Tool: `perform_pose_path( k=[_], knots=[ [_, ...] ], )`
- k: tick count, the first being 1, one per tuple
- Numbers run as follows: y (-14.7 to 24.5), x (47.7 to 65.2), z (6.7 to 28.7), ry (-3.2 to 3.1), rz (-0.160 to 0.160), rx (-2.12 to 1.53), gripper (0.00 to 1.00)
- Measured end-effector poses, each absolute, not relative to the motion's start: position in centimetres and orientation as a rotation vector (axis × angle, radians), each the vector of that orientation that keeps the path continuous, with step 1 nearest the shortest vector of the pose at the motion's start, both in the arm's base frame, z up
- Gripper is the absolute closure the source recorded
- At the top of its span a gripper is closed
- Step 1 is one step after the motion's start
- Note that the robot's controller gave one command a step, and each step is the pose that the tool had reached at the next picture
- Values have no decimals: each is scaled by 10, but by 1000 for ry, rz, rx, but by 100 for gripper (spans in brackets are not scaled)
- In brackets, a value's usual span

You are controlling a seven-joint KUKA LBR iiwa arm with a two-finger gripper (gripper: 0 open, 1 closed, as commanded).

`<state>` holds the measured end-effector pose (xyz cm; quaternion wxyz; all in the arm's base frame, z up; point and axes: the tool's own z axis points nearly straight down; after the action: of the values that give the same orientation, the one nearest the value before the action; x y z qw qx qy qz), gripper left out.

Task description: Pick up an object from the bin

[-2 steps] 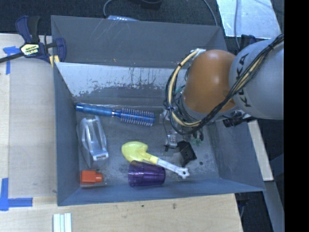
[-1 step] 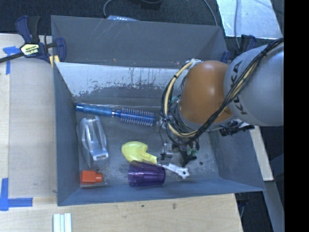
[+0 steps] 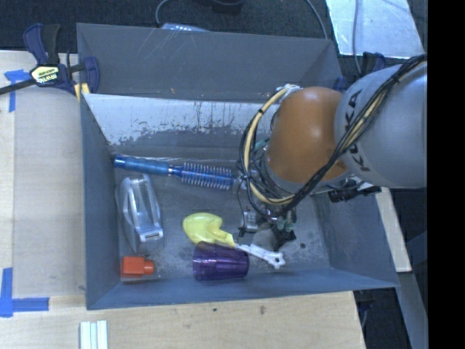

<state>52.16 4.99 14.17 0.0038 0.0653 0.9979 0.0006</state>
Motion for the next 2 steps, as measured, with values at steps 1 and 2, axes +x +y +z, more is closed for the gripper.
perform_pose_path(
  k=[1, 2],
  knots=[
    [58, 518, 86, 3085, 4, 516, 0],
    [58, 514, 71, 3106, 3, 382, 100]
  ],
)
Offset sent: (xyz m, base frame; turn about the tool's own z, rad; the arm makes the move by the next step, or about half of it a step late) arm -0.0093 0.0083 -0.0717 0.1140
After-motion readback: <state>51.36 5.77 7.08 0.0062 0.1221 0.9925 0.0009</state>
